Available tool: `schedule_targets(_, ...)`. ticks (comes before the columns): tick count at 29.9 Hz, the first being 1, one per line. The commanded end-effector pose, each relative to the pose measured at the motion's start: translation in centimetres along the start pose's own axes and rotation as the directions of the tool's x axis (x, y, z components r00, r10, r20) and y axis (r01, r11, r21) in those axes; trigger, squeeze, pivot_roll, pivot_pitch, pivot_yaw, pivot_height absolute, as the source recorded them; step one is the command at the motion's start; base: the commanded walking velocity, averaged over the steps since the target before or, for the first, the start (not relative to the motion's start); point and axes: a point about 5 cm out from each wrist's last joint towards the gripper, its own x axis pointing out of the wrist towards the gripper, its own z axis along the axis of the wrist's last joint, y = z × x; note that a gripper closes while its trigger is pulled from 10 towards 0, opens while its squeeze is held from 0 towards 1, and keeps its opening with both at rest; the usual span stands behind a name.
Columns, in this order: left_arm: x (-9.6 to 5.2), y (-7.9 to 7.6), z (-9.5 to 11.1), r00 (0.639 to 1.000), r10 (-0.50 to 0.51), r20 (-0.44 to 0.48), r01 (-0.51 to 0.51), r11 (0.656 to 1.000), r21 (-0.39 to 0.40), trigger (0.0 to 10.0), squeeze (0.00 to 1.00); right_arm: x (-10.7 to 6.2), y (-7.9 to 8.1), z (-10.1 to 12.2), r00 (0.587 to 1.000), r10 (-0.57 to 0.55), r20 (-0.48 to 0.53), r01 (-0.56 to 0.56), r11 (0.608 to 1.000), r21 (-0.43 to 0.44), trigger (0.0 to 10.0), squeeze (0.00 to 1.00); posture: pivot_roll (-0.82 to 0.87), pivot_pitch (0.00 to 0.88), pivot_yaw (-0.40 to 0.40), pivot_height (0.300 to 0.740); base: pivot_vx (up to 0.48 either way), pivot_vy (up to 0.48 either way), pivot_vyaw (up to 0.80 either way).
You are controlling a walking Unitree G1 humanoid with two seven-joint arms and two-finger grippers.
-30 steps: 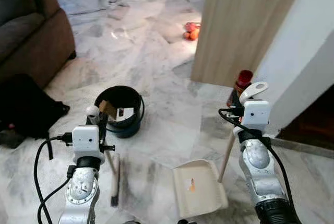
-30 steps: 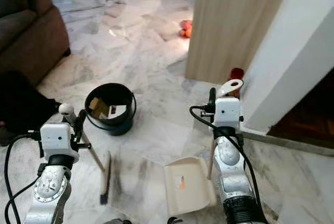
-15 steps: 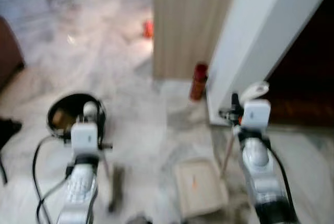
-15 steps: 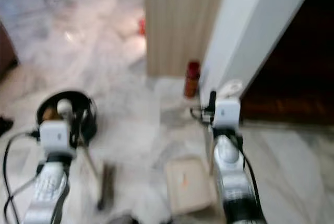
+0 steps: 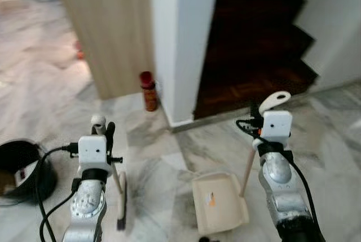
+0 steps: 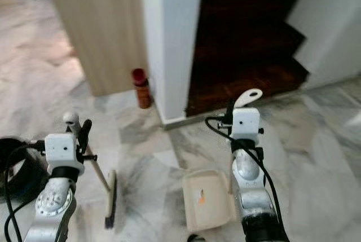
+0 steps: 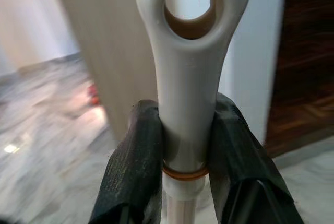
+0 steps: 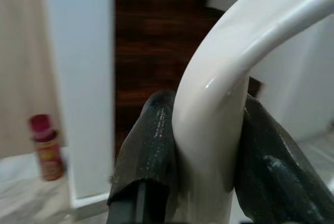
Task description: Sweep floor
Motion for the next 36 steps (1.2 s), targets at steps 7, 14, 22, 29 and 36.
schedule_targets(7, 0.13, 0.08, 0.50, 0.999, -0.002, 0.034, 0.001, 1.000, 0.025, 10.0, 0.00, 0.10, 0.32, 0.50, 1.000, 0.007, 0.024, -0.008, 1.000, 0.015, 10.0, 0.00, 0.10, 0.096, 0.021, 0.740, 0.000, -0.117, -0.80)
schedule_targets(14, 0.35, 0.16, 0.53, 0.999, 0.007, 0.038, -0.007, 1.000, 0.013, 10.0, 0.00, 0.30, 0.24, 0.67, 1.000, 0.006, 0.029, -0.006, 1.000, 0.012, 10.0, 0.00, 0.10, 0.106, 0.019, 0.740, 0.000, -0.269, -0.80)
schedule_targets(22, 0.30, 0.21, 0.50, 0.999, 0.008, 0.036, -0.009, 1.000, 0.017, 10.0, 0.00, 0.36, 0.24, 0.77, 1.000, 0.004, 0.030, -0.004, 1.000, 0.012, 10.0, 0.00, 0.10, 0.113, 0.020, 0.740, 0.000, 0.000, -0.80)
schedule_targets(29, 0.35, 0.37, 0.52, 0.999, 0.012, 0.038, -0.013, 1.000, 0.020, 10.0, 0.00, 0.33, 0.23, 0.81, 1.000, 0.003, 0.031, -0.004, 1.000, 0.013, 10.0, 0.00, 0.09, 0.120, 0.021, 0.740, 0.000, 0.000, -0.80)
schedule_targets(36, 0.37, 0.39, 0.53, 0.999, 0.012, 0.039, -0.013, 1.000, 0.018, 10.0, 0.00, 0.26, 0.24, 0.83, 1.000, 0.002, 0.031, -0.003, 1.000, 0.011, 10.0, 0.00, 0.09, 0.121, 0.021, 0.740, 0.000, 0.000, -0.80)
